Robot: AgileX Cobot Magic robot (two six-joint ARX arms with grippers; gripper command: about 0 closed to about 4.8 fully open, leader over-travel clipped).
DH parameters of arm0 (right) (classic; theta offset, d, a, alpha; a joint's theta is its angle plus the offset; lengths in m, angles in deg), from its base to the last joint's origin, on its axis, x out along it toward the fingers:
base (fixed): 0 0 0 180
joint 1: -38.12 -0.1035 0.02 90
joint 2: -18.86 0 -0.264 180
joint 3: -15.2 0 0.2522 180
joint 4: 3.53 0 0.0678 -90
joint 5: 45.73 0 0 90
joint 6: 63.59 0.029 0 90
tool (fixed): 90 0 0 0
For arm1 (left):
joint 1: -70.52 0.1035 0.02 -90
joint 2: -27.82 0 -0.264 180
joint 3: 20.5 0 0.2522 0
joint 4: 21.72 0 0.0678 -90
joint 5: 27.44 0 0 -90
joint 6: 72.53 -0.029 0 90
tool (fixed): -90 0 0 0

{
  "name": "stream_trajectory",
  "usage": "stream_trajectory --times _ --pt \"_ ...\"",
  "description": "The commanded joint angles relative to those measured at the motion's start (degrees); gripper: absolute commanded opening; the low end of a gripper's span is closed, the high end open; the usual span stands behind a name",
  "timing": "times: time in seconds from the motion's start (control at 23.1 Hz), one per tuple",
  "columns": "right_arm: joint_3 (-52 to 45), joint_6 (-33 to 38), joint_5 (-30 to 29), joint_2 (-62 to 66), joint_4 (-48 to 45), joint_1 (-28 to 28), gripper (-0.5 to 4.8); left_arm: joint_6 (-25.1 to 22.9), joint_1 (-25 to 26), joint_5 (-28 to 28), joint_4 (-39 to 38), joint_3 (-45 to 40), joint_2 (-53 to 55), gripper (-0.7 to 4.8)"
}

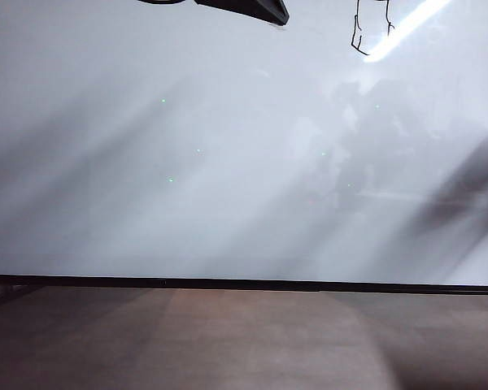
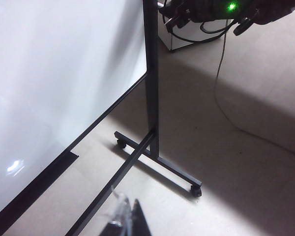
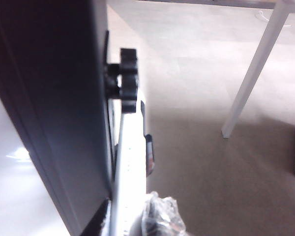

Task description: Reach to the right to find the marker pen, pick it up, and write the number 0 on the whiteboard.

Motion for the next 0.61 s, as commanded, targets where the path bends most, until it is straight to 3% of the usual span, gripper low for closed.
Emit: stream_trajectory --times 0.04,0.17,0.22,0.39,0.48,0.61 --pt "-0.35 0.28 -2.21 0.33 1.88 -0.11 -0.06 -0.02 0.00 -0.11 0.37 0.04 -0.22 -0.05" --pt "-0.35 0.79 -4.02 0.31 1.90 -0.15 0.09 -0.02 0.00 -0.09 0.35 0.04 -0.22 -0.05" --pt "-0.35 0.76 -4.61 0.28 1.88 -0.15 0.60 -0.02 0.02 -0.11 0.35 0.04 -0.22 -0.05" --pt "-0.35 0.76 -4.87 -0.31 1.44 -0.15 0.79 0.00 0.00 -0.11 0.35 0.04 -0.22 -0.05" --pt "-0.35 0.74 -5.92 -1.03 1.40 -0.11 1.53 0.02 0.00 -0.13 0.33 0.07 -0.22 -0.05" --pt "-0.37 0.74 -6.27 -1.86 0.63 -0.09 1.53 0.13 0.02 -0.20 0.31 0.07 -0.22 -0.05"
